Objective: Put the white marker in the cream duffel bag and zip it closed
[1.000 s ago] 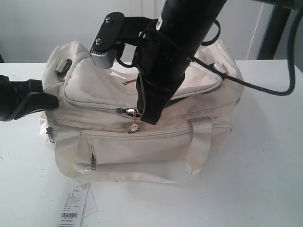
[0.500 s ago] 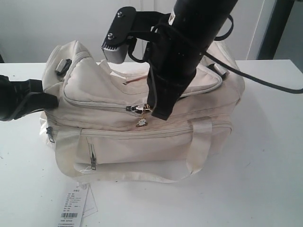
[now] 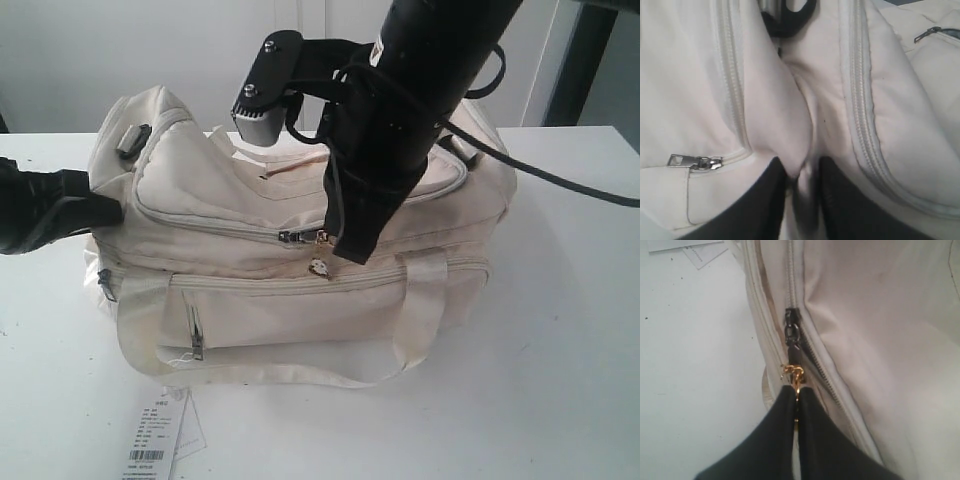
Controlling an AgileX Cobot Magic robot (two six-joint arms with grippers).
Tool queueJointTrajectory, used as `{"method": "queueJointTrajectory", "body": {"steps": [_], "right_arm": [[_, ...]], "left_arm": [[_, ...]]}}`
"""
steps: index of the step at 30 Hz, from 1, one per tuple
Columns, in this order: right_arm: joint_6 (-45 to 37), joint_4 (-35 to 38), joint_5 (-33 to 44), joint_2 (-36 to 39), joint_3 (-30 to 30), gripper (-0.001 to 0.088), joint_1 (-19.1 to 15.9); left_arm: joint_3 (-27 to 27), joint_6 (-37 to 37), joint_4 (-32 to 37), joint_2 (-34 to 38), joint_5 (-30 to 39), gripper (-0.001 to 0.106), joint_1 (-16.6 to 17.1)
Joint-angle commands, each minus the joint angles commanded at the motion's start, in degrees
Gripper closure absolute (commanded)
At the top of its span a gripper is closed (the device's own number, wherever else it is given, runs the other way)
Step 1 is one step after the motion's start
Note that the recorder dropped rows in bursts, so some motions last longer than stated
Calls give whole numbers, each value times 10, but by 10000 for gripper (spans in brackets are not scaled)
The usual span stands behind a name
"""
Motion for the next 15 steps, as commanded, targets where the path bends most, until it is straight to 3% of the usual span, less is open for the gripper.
{"method": "queueJointTrajectory", "body": {"steps": [3, 4, 8, 12, 15], "right_arm": [[-1, 8, 0, 0, 0, 868, 0], [-1, 8, 0, 0, 0, 868, 0], [-1, 12, 0, 0, 0, 868, 0], [-4, 14, 0, 0, 0, 868, 0], [-4, 14, 0, 0, 0, 868, 0]], "left_arm": [[0, -10, 59, -34, -21, 114, 0], [0, -20, 79, -49, -28, 94, 0], [-4, -12, 118, -119, -40, 185, 0], [-39, 167, 85, -163, 105, 428, -25], [-43, 341, 40, -150, 110, 425, -94]]}}
